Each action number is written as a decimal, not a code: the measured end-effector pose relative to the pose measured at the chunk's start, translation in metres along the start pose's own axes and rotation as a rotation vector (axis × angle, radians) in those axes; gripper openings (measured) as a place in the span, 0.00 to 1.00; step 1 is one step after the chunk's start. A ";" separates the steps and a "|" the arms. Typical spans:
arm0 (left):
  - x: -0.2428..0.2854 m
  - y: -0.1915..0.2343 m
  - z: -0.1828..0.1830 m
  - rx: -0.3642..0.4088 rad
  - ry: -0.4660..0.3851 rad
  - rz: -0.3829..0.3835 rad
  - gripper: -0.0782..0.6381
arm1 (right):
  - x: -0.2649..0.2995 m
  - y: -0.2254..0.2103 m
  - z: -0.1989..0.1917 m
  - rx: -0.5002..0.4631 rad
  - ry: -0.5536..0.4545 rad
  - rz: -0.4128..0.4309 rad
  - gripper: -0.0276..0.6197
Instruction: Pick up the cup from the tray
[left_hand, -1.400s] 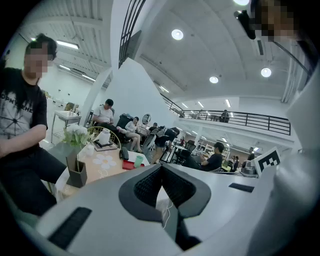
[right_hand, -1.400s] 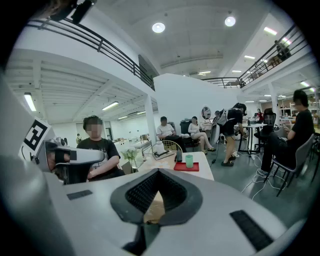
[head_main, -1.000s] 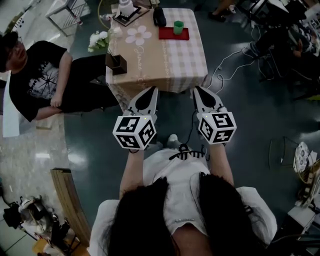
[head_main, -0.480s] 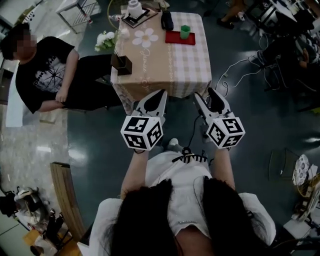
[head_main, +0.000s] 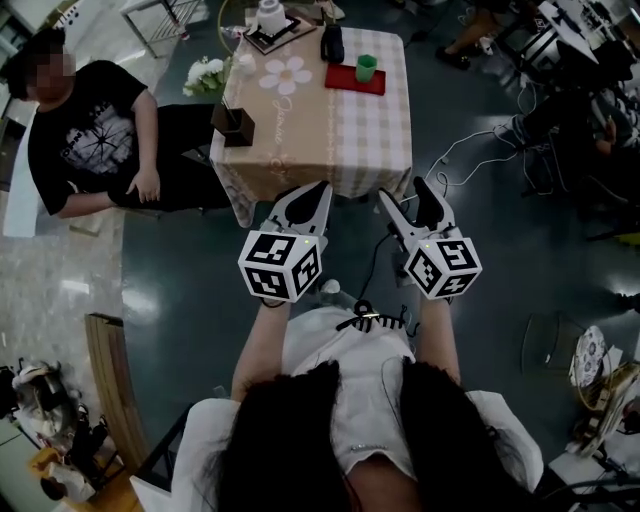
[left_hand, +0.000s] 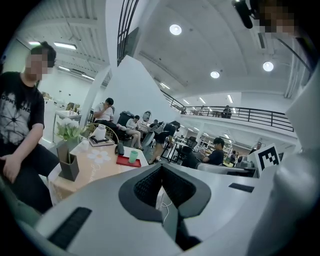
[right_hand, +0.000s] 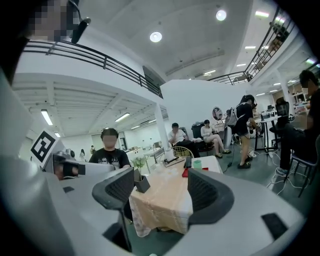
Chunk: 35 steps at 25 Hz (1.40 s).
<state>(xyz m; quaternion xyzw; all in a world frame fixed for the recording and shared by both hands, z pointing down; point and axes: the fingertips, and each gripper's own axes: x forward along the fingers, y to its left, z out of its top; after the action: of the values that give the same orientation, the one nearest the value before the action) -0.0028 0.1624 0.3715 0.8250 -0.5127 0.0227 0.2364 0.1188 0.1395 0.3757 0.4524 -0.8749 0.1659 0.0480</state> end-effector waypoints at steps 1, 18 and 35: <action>0.003 0.000 0.001 0.000 -0.003 0.000 0.12 | 0.002 -0.001 0.003 -0.008 -0.005 0.003 0.54; 0.105 0.076 0.044 -0.024 0.011 -0.018 0.12 | 0.102 -0.058 0.036 -0.077 0.028 -0.069 0.55; 0.211 0.169 0.108 0.009 0.044 -0.053 0.12 | 0.254 -0.119 0.050 -0.141 0.167 -0.142 0.55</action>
<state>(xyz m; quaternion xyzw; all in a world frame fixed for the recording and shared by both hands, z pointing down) -0.0696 -0.1192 0.3970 0.8386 -0.4853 0.0368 0.2446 0.0692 -0.1377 0.4171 0.4935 -0.8431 0.1371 0.1639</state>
